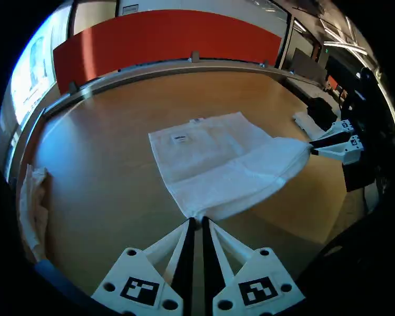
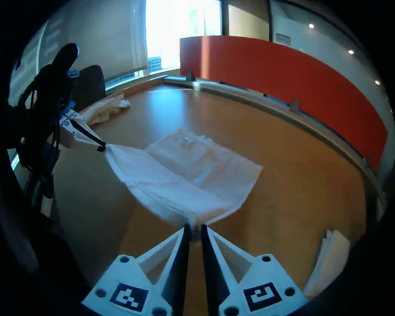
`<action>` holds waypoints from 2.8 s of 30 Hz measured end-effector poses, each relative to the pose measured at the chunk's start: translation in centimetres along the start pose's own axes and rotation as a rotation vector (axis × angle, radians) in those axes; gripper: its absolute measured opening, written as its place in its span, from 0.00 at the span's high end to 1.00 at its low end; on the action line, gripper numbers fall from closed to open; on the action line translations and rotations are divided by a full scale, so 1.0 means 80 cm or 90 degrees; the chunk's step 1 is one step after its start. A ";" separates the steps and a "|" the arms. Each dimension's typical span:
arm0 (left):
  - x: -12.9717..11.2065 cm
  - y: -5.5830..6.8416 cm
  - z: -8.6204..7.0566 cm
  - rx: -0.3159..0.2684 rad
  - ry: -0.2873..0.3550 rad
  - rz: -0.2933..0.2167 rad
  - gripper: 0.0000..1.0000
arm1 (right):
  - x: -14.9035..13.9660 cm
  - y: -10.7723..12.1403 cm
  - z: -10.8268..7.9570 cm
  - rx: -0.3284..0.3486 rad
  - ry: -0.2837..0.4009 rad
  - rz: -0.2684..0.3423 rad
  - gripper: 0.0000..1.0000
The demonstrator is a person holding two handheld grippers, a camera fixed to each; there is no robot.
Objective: Fold towel
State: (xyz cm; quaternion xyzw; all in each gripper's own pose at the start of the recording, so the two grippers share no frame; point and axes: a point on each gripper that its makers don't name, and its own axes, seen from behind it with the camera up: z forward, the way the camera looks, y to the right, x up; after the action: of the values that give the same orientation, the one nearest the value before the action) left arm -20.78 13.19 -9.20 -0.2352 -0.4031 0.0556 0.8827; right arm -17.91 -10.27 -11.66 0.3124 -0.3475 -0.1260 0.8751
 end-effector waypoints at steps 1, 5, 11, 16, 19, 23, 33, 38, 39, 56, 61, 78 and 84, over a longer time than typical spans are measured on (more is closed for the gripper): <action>0.002 0.001 -0.003 -0.001 0.001 -0.002 0.90 | 0.002 -0.001 -0.003 0.001 0.001 0.000 0.84; 0.006 0.007 -0.014 -0.007 0.002 -0.013 0.90 | 0.009 -0.004 -0.015 0.005 0.004 0.005 0.84; 0.010 0.015 -0.028 -0.016 0.001 -0.021 0.90 | 0.019 -0.007 -0.034 0.012 0.008 0.013 0.84; 0.013 0.020 -0.038 -0.021 0.001 -0.019 0.90 | 0.019 -0.012 -0.047 0.018 0.003 0.008 0.84; 0.015 0.023 -0.043 -0.024 0.002 -0.018 0.90 | 0.017 -0.016 -0.053 0.023 -0.002 0.004 0.84; 0.016 0.026 -0.047 -0.027 0.001 -0.019 0.90 | 0.014 -0.021 -0.059 0.027 -0.007 0.004 0.84; 0.011 0.030 -0.043 -0.032 -0.002 -0.030 0.90 | 0.010 -0.023 -0.057 0.031 -0.011 0.012 0.84; 0.014 0.026 -0.038 -0.028 0.000 -0.032 0.90 | 0.012 -0.017 -0.051 0.030 -0.013 0.014 0.84; 0.015 0.024 -0.036 -0.027 0.001 -0.032 0.90 | 0.013 -0.015 -0.050 0.030 -0.013 0.015 0.84; 0.053 -0.010 0.015 -0.009 0.023 -0.035 0.90 | 0.027 0.036 0.007 0.015 -0.022 0.028 0.84; 0.069 -0.020 0.030 -0.003 0.032 -0.028 0.90 | 0.032 0.050 0.023 0.008 -0.027 0.036 0.84; 0.068 -0.034 0.074 -0.001 0.010 -0.007 0.90 | 0.021 0.067 0.057 0.004 -0.057 0.054 0.84; 0.070 -0.041 0.095 0.002 0.006 -0.003 0.90 | 0.020 0.077 0.075 0.001 -0.067 0.064 0.85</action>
State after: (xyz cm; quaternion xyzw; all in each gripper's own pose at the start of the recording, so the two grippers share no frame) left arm -22.94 14.74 0.43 -0.2330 -0.3990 0.0531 0.8852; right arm -20.83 -8.96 -3.50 0.2883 -0.4082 -0.0979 0.8606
